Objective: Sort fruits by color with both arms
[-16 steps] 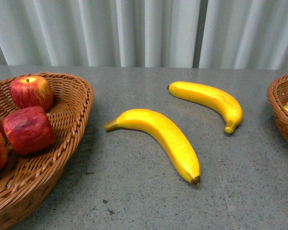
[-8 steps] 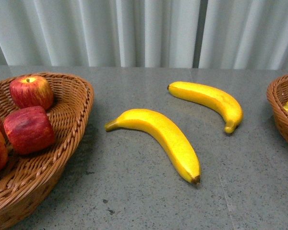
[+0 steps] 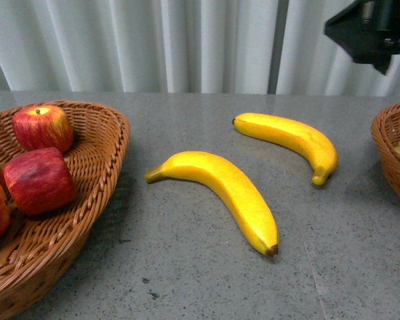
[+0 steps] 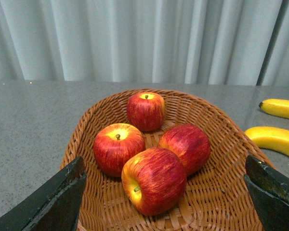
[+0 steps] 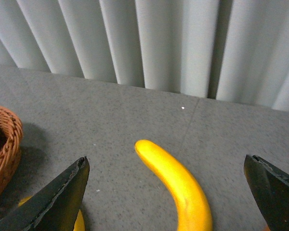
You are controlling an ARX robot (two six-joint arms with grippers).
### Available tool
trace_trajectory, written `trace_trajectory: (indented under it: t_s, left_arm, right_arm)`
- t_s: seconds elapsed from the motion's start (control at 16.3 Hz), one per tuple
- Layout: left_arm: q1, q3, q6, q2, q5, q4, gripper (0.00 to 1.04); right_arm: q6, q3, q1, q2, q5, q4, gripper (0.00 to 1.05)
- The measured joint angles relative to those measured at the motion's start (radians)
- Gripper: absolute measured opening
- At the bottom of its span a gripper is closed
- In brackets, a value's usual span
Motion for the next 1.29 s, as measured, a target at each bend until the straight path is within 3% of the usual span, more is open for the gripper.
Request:
trace_trajectory:
  t_s: [0.18, 0.43, 0.8, 1.29]
  left_arm:
    - [0.000, 0.000, 0.000, 0.000, 0.000, 0.000, 0.98]
    - [0.000, 0.000, 0.000, 0.000, 0.000, 0.000, 0.98]
    - [0.000, 0.000, 0.000, 0.000, 0.000, 0.000, 0.98]
    - [0.000, 0.000, 0.000, 0.000, 0.000, 0.000, 0.98]
  right_arm:
    - [-0.086, 0.205, 0.079, 0.088, -0.002, -0.200, 0.98]
    - [-0.237, 0.180, 0.138, 0.048, -0.043, -0.412, 0.98]
    - [-0.346, 0.150, 0.180, 0.114, 0.024, -0.560, 0.98]
    - [-0.298, 0.329, 0.261, 0.242, 0.052, -0.713, 0.98]
